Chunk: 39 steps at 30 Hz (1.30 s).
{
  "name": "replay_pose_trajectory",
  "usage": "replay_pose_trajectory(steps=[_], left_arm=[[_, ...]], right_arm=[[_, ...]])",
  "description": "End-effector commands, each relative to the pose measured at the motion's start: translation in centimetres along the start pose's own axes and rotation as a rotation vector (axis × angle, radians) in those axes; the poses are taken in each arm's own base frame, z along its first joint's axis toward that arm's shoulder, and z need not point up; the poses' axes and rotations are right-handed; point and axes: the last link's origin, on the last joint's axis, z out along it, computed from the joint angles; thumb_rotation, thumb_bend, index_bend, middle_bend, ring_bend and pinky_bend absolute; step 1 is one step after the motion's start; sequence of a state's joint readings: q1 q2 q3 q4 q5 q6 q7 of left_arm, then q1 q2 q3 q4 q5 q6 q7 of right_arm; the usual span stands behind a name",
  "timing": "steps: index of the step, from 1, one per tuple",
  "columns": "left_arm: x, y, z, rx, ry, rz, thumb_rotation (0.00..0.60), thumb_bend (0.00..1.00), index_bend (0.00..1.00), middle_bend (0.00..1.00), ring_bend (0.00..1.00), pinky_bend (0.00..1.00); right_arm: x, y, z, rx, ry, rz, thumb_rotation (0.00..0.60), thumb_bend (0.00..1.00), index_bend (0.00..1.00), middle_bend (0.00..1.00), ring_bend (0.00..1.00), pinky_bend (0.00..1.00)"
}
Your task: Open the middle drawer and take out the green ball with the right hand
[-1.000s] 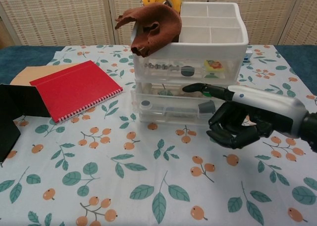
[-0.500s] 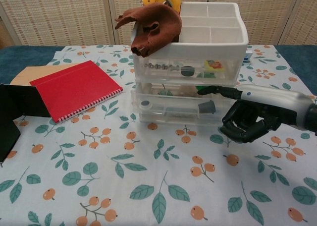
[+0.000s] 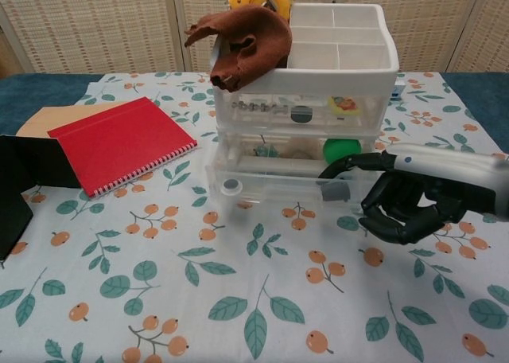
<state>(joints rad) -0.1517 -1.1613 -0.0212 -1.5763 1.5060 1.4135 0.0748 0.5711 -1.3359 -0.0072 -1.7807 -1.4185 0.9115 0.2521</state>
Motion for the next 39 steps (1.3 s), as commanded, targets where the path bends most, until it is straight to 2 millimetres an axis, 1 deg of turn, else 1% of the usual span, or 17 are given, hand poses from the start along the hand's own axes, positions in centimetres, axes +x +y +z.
replay_pose_trajectory(steps=[1,6,11,13,15,17,20,25,28,32,36,39], left_arm=[[0.0,0.0,0.0,-0.001,-0.001,0.000,0.600,0.14,0.03,0.00,0.02,0.06],[0.0,0.1,0.0,-0.001,-0.001,0.000,0.600,0.14,0.03,0.00,0.02,0.06],[0.0,0.1,0.0,-0.004,-0.001,0.000,0.600,0.14,0.03,0.00,0.02,0.06],[0.0,0.2,0.0,-0.004,-0.002,0.001,0.600,0.14,0.03,0.00,0.02,0.06],[0.0,0.2,0.0,-0.004,-0.001,-0.001,0.600,0.14,0.03,0.00,0.02,0.06],[0.1,0.2,-0.1,-0.004,0.002,-0.001,0.600,0.14,0.03,0.00,0.02,0.06],[0.2,0.2,-0.1,-0.003,0.004,-0.001,0.600,0.14,0.03,0.00,0.02,0.06],[0.4,0.3,-0.2,-0.010,0.010,-0.003,0.600,0.14,0.03,0.00,0.02,0.06],[0.4,0.3,-0.3,-0.011,0.014,-0.007,0.600,0.14,0.03,0.00,0.02,0.06],[0.3,0.1,-0.5,-0.009,0.013,-0.009,0.600,0.14,0.03,0.00,0.02,0.06],[0.3,-0.1,-0.6,-0.005,0.015,-0.011,0.600,0.14,0.03,0.00,0.02,0.06],[0.3,-0.2,-0.6,-0.004,0.015,-0.013,0.600,0.14,0.03,0.00,0.02,0.06]], right_arm=[[-0.3,-0.1,-0.6,0.004,-0.020,0.001,0.600,0.52,0.18,0.80,0.93,0.99],[-0.9,-0.3,-1.9,0.015,-0.046,-0.002,0.600,0.52,0.18,0.80,0.93,0.99],[-0.9,-0.4,-2.9,0.028,-0.032,-0.004,0.600,0.52,0.18,0.79,0.93,0.99],[-0.7,-0.4,-3.2,0.039,-0.019,-0.010,0.600,0.51,0.14,0.79,0.93,0.99],[-0.4,-0.4,-3.5,0.049,-0.005,-0.017,0.600,0.50,0.06,0.79,0.93,0.99],[0.1,-0.6,-3.8,0.058,0.012,-0.025,0.600,0.47,0.03,0.79,0.93,0.99],[1.0,-0.8,-4.2,0.069,0.034,-0.044,0.600,0.45,0.02,0.79,0.93,0.99],[3.9,-2.1,-4.0,0.097,0.097,-0.164,0.600,0.42,0.02,0.79,0.93,0.99],[5.4,-3.0,-3.5,0.094,0.127,-0.266,0.600,0.38,0.06,0.79,0.93,1.00],[6.6,-3.9,-2.6,0.067,0.150,-0.395,0.600,0.33,0.17,0.79,0.93,1.00],[7.4,-4.2,-1.6,0.029,0.161,-0.469,0.600,0.31,0.24,0.82,0.96,1.00],[7.5,-4.4,-0.7,0.005,0.167,-0.511,0.600,0.28,0.29,0.85,0.99,1.00]])
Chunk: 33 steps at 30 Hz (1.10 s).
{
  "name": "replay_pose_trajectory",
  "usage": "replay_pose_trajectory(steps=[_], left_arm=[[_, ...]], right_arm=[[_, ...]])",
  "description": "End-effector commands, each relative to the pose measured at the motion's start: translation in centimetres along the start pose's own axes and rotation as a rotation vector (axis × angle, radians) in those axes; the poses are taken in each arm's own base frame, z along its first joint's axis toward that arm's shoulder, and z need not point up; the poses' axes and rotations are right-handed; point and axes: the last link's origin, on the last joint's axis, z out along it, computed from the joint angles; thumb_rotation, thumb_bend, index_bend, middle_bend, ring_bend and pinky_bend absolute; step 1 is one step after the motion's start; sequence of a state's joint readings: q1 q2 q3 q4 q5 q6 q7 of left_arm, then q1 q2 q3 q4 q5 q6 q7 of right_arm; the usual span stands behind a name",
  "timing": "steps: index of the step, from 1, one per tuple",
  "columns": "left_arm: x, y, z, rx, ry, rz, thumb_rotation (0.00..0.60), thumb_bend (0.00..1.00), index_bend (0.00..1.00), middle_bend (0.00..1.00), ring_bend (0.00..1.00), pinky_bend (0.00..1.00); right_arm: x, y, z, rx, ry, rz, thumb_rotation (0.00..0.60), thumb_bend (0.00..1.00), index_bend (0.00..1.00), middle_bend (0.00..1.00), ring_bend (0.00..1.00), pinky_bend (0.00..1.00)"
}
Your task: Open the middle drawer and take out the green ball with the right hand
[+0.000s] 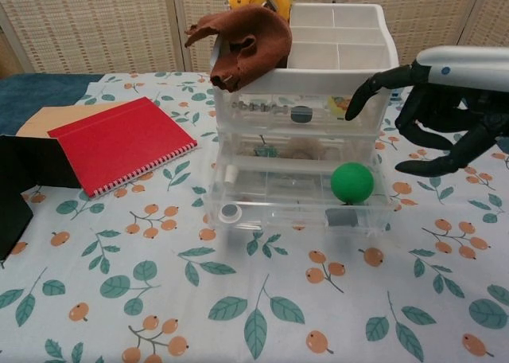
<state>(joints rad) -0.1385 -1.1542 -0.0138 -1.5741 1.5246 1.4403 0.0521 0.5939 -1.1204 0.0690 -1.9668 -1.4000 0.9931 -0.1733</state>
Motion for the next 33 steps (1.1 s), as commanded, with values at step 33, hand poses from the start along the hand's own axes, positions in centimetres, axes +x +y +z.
replay_pose_trajectory(steps=[33], left_arm=[[-0.8,-0.9,-0.1,0.006,-0.009,-0.021,0.600,0.14,0.03,0.00,0.02,0.06]], right_arm=[[-2.2,-1.5,4.8,-0.100,-0.015,-0.170,0.600,0.10,0.41,0.92,1.00,1.00]])
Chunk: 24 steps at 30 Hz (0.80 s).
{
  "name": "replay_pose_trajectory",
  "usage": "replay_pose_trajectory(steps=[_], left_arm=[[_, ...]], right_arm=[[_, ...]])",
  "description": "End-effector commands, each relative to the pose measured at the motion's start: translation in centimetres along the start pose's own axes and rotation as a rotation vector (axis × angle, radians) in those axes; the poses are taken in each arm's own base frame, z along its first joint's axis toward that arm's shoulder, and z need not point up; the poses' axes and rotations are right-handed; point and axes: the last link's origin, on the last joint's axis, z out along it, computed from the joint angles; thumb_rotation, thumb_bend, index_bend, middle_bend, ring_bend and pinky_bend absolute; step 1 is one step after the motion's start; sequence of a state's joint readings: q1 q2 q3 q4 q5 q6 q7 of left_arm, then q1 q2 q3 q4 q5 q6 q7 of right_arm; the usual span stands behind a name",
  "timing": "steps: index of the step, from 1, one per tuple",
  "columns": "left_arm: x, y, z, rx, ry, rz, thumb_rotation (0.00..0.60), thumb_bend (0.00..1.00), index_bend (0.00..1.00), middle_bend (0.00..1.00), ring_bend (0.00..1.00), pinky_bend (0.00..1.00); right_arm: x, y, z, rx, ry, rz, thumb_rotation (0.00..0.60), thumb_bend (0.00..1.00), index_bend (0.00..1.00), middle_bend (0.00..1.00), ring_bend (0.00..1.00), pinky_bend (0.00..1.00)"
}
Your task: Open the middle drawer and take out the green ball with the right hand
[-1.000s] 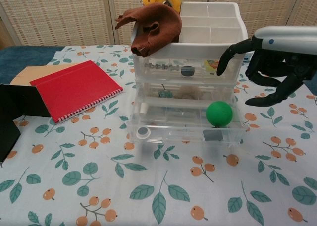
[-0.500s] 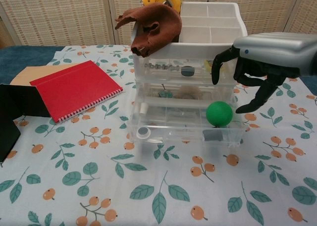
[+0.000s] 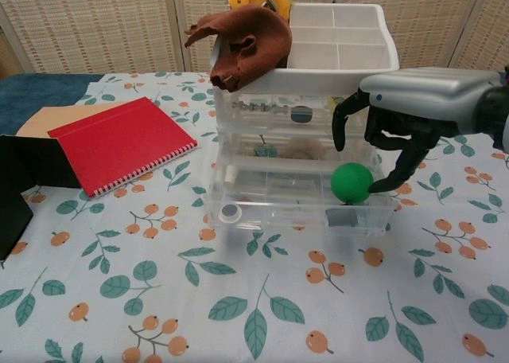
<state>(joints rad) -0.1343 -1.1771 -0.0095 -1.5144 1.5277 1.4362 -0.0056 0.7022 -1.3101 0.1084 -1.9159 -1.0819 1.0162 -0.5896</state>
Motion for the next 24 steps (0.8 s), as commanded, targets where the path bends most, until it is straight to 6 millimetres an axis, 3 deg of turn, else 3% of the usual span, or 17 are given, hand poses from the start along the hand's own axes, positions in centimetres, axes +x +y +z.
replay_pose_trajectory(steps=[1,24], left_arm=[[0.0,-0.1,0.0,0.000,-0.001,0.000,0.600,0.14,0.03,0.00,0.02,0.06],[-0.4,-0.6,0.2,0.005,-0.002,-0.011,0.600,0.14,0.03,0.00,0.02,0.06]], right_arm=[[-0.1,-0.3,0.1,-0.012,0.011,0.006,0.600,0.10,0.41,0.92,1.00,1.00],[-0.5,-1.2,1.6,-0.090,-0.037,0.021,0.600,0.14,0.43,0.92,1.00,1.00]])
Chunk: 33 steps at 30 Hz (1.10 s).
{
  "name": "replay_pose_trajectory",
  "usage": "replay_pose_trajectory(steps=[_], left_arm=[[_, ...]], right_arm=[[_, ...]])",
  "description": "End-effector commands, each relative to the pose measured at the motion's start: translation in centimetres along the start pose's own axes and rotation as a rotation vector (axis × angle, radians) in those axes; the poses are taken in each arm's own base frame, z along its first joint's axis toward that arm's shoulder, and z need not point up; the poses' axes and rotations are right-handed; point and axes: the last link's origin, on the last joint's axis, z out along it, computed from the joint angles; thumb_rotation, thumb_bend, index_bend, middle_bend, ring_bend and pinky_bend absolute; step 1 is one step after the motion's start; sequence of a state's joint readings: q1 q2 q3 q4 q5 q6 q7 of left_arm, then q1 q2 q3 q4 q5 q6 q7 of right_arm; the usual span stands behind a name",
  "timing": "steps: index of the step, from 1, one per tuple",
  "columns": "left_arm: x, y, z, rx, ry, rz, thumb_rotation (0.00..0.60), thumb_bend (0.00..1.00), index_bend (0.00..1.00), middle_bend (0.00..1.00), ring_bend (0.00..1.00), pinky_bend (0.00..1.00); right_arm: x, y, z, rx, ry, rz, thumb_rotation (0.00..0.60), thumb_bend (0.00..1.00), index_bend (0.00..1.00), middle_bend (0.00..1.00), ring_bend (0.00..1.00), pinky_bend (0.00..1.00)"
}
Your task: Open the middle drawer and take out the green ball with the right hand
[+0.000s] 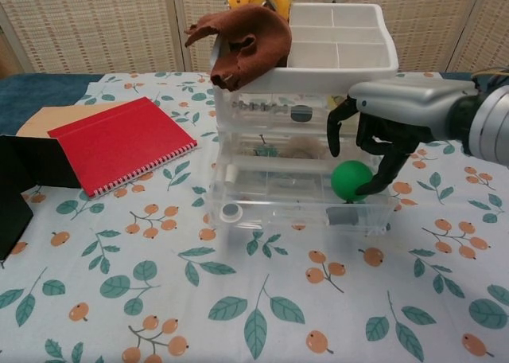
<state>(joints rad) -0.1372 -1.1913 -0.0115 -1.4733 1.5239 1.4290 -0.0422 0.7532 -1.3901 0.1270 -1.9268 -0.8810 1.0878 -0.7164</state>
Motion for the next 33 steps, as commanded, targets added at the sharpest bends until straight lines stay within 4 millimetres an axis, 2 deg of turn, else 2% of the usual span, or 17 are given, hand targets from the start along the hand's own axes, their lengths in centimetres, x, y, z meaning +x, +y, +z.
replay_pose_trajectory(steps=[1,15,21,26,33], left_arm=[[-0.03,0.00,0.01,-0.001,0.000,-0.001,0.600,0.14,0.03,0.00,0.02,0.06],[-0.12,-0.08,0.10,0.001,0.000,-0.002,0.600,0.14,0.03,0.00,0.01,0.06],[-0.17,-0.12,0.12,0.003,-0.002,-0.001,0.600,0.14,0.03,0.00,0.01,0.06],[-0.19,-0.16,0.10,0.004,-0.001,-0.002,0.600,0.14,0.03,0.00,0.01,0.06],[-0.18,-0.23,0.04,0.006,0.000,-0.002,0.600,0.14,0.03,0.00,0.01,0.06]], right_arm=[[0.15,-0.17,0.19,-0.002,-0.008,-0.008,0.600,0.14,0.43,0.92,1.00,1.00],[-0.01,0.01,0.61,-0.030,-0.055,-0.025,0.600,0.17,0.43,0.92,1.00,1.00],[-0.14,0.02,0.79,-0.034,-0.058,-0.017,0.600,0.26,0.50,0.92,1.00,1.00],[-0.14,-0.09,0.88,-0.030,-0.053,-0.010,0.600,0.40,0.57,0.92,1.00,1.00],[0.31,-0.40,0.60,-0.009,-0.023,0.019,0.600,0.47,0.60,0.92,1.00,1.00]])
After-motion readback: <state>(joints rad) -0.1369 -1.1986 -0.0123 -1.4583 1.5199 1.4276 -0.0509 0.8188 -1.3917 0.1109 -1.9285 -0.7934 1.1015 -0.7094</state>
